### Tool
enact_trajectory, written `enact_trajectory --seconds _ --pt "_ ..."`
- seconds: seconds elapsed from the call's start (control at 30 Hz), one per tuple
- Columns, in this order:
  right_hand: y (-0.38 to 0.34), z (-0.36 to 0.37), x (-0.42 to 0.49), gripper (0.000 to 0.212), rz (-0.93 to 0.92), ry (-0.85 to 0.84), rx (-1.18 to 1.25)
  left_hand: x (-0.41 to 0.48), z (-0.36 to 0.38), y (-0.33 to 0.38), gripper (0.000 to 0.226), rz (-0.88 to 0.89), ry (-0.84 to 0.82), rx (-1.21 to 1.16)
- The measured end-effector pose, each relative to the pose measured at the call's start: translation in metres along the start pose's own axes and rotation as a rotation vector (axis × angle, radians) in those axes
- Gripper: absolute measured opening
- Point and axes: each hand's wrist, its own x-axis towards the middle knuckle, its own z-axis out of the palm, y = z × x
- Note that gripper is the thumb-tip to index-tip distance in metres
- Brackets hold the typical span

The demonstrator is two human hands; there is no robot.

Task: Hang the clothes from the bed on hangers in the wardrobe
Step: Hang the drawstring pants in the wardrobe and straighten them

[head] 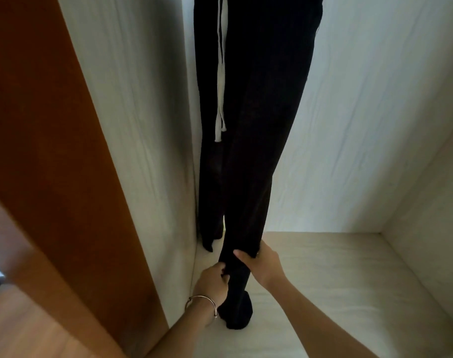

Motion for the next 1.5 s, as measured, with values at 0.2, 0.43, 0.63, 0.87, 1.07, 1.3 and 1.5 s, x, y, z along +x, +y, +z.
enact_trajectory --seconds 0.2,0.43,0.63,0.87,1.07,1.3,1.5 --pt "0.050 0.011 -0.020 0.047 0.213 -0.220 -0.165 -0.051 0.032 -0.051 0.038 -0.041 -0.077 0.117" --pt "0.113 0.026 -0.066 0.039 0.274 -0.627 -0.328 -0.168 0.068 -0.129 0.031 -0.381 -0.154 -0.126" --pt "0.188 0.044 -0.111 0.021 0.427 -0.949 -0.431 -0.335 0.105 -0.204 0.018 -0.814 0.014 -0.325" --pt "0.204 0.082 -0.158 0.015 0.442 -1.041 -0.684 -0.477 0.166 -0.211 0.023 -1.270 0.237 -0.759" --pt "0.161 0.191 -0.168 0.022 0.227 -1.138 -0.885 -0.507 0.169 -0.252 0.014 -1.474 0.524 -1.166" --pt "0.024 0.360 -0.227 0.015 -0.081 -1.288 -0.899 -0.537 0.097 -0.332 0.026 -1.568 0.797 -1.324" --pt "-0.067 0.468 -0.292 0.013 -0.368 -1.385 -0.896 -0.570 0.061 -0.368 0.020 -1.578 1.067 -1.459"
